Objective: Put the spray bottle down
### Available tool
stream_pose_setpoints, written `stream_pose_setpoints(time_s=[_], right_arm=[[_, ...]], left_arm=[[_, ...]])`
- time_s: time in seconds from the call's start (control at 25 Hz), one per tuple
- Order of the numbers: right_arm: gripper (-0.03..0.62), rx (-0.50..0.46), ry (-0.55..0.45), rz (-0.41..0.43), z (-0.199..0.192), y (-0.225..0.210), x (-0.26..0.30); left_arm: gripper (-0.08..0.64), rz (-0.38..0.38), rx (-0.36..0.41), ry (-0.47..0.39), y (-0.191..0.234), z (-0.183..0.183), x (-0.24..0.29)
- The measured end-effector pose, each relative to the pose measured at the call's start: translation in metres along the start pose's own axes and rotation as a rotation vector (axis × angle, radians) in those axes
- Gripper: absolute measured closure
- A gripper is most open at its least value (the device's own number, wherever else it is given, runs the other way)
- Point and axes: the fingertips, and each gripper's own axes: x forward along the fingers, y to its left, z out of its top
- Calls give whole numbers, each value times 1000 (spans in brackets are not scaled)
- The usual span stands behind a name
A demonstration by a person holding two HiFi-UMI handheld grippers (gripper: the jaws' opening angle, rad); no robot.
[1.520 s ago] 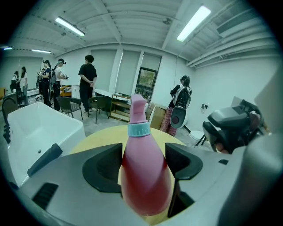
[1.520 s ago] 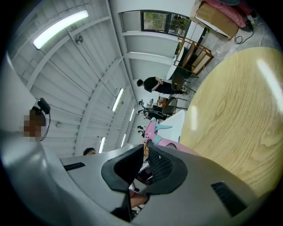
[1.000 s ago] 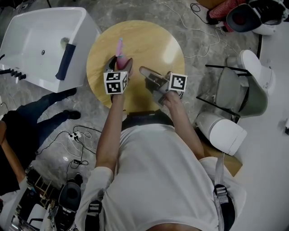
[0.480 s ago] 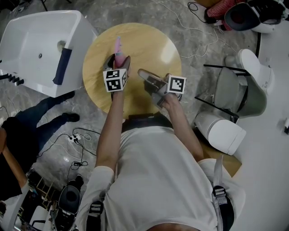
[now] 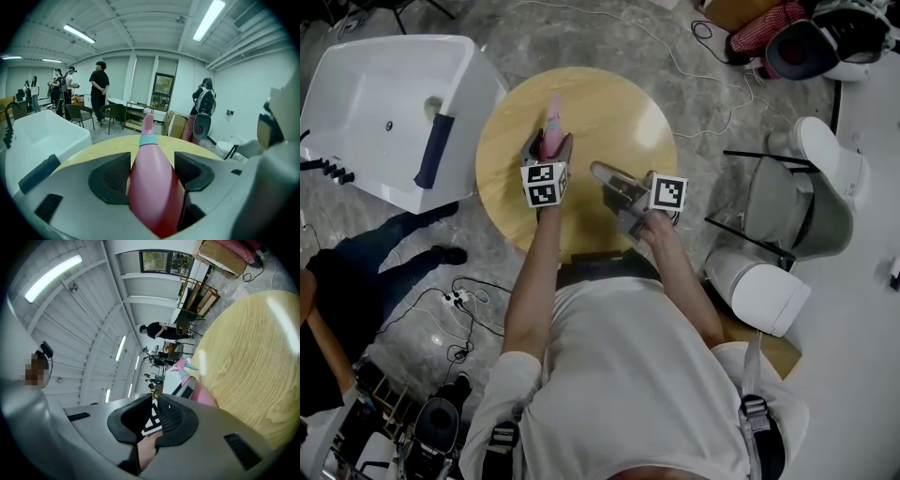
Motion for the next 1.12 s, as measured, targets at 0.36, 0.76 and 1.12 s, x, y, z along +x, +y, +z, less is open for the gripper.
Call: stream_pose_setpoints(time_s=[0.36, 0.76, 1.12], right_arm=[[569, 0, 12, 1, -2, 0, 1], [569, -4, 29, -26, 2, -3, -8], [569, -8, 39, -8, -6, 2, 0]], left_arm=[[267, -21, 2, -132, -3, 11, -5], [268, 6, 16, -228, -2, 21, 0], [267, -9, 30, -156, -6, -1, -11]])
